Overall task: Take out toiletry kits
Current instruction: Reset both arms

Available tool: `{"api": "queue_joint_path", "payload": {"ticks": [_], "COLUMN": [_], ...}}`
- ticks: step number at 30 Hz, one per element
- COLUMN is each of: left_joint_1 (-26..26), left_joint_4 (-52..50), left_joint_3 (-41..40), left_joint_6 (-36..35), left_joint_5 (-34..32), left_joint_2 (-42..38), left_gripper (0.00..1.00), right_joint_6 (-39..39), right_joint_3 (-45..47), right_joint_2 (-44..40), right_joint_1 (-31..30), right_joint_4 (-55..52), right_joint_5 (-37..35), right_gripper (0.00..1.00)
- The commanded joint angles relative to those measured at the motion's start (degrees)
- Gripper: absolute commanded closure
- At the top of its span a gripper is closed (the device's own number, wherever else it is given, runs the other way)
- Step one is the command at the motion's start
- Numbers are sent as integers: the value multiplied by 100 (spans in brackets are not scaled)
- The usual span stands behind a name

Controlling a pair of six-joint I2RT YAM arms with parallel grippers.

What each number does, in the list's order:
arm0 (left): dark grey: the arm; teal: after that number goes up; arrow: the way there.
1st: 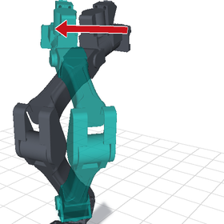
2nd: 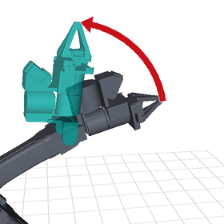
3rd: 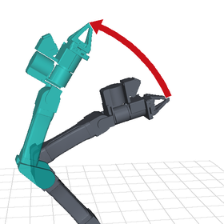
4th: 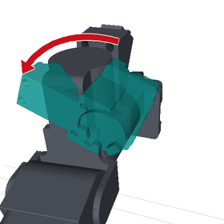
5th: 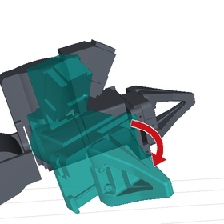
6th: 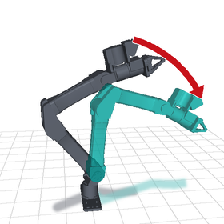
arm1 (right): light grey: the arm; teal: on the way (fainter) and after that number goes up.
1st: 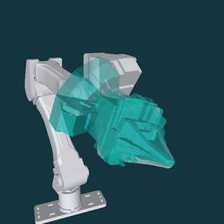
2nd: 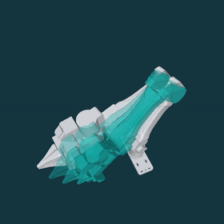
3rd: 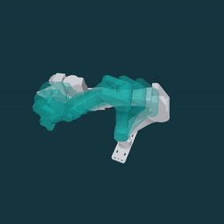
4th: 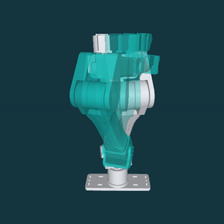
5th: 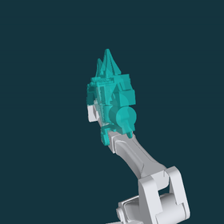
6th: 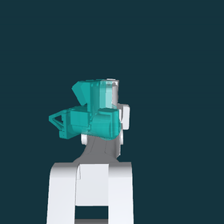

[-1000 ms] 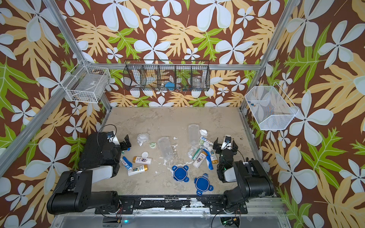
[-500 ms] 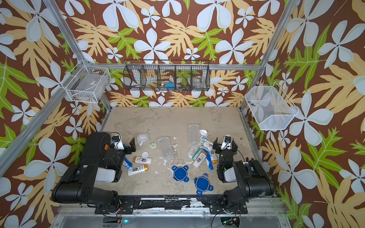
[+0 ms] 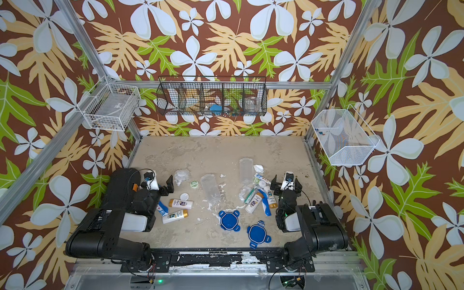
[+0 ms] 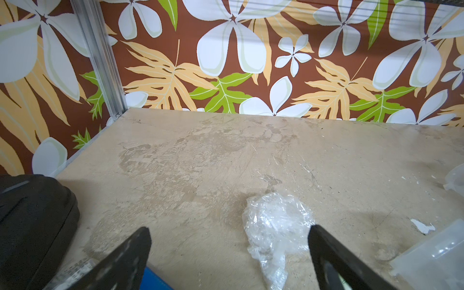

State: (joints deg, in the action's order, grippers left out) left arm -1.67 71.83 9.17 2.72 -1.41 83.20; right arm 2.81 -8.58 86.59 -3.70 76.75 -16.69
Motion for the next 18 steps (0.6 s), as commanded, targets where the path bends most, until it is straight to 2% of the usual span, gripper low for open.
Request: {"api": "queue_joint_path", "payload": {"ticks": [1, 18], "left_joint_1": [-9, -9], "left_joint_4": [119, 115], "left_joint_3": [39, 46], "left_joint_6": [-75, -83], "left_joint_5": [18, 45], "left_joint_2": [21, 22], "left_gripper": [0, 0], "right_joint_6": [40, 57], "right_joint_3": [4, -18], "right_joint_2": [-1, -10], "right_joint_1": [1, 72], "right_joint_4": [191, 141], "right_joint_5": [-18, 184], "right_gripper": [0, 0]}}
